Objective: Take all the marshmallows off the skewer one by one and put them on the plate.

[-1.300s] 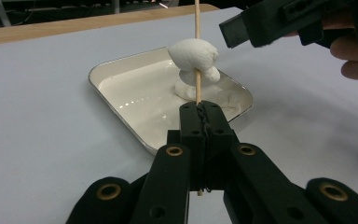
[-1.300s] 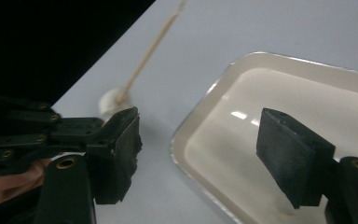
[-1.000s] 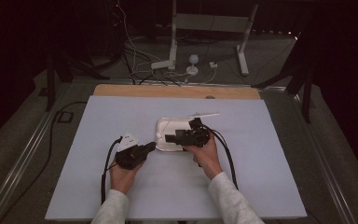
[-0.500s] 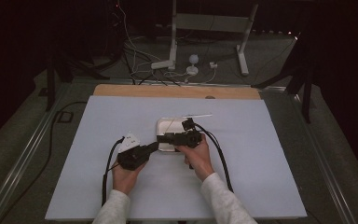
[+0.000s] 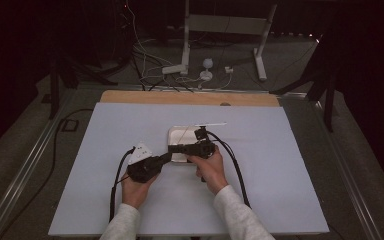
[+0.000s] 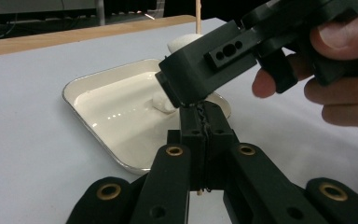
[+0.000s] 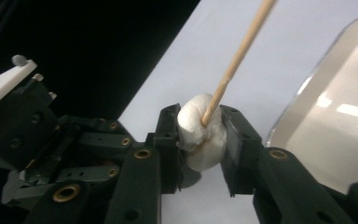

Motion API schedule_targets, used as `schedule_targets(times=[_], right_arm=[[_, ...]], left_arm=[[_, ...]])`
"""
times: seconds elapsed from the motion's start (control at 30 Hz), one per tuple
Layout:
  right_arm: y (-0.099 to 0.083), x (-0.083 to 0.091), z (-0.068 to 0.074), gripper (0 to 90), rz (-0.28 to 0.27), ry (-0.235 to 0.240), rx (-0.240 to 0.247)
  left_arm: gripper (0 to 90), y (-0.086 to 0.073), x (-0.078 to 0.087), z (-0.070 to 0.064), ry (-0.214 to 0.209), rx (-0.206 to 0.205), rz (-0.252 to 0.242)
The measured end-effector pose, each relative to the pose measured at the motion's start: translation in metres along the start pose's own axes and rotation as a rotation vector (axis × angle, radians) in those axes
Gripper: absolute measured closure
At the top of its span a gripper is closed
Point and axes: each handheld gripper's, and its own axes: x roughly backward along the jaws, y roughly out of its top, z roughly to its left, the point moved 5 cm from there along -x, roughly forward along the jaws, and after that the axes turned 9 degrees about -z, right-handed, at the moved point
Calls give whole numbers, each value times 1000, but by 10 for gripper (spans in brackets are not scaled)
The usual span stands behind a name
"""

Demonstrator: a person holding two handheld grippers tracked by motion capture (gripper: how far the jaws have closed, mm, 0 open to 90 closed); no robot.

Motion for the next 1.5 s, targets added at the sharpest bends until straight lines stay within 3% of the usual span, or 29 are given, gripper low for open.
schedule_targets(times=[0.73, 0.77, 0.8, 0.87, 0.97, 1.03, 1.1, 1.27, 1.5], right_arm=[[13, 16, 1, 775, -51, -46, 69], [14, 17, 1, 778, -59, -52, 72], [24, 29, -3, 788, -148, -104, 65], [38, 47, -12, 788, -206, -98, 19], [47, 62, -17, 790, -218, -130, 39], [57, 81, -21, 790, -254, -153, 47], [62, 91, -23, 789, -249, -169, 69], [62, 97, -29, 784, -227, -194, 99], [60, 89, -32, 778, -206, -202, 115]], left_arm=[[900, 2, 4, -1, 8, -82, 31], [900, 1, 4, -1, 13, -92, 44], [900, -3, 6, 1, 25, -114, 71], [900, -7, 10, 5, 18, -94, 71], [900, -8, 9, 6, 30, -105, 90], [900, -12, 7, 8, 38, -92, 99], [900, -11, 7, 9, 38, -74, 86], [900, -10, 7, 11, 43, -53, 79], [900, -8, 8, 12, 46, -29, 62]])
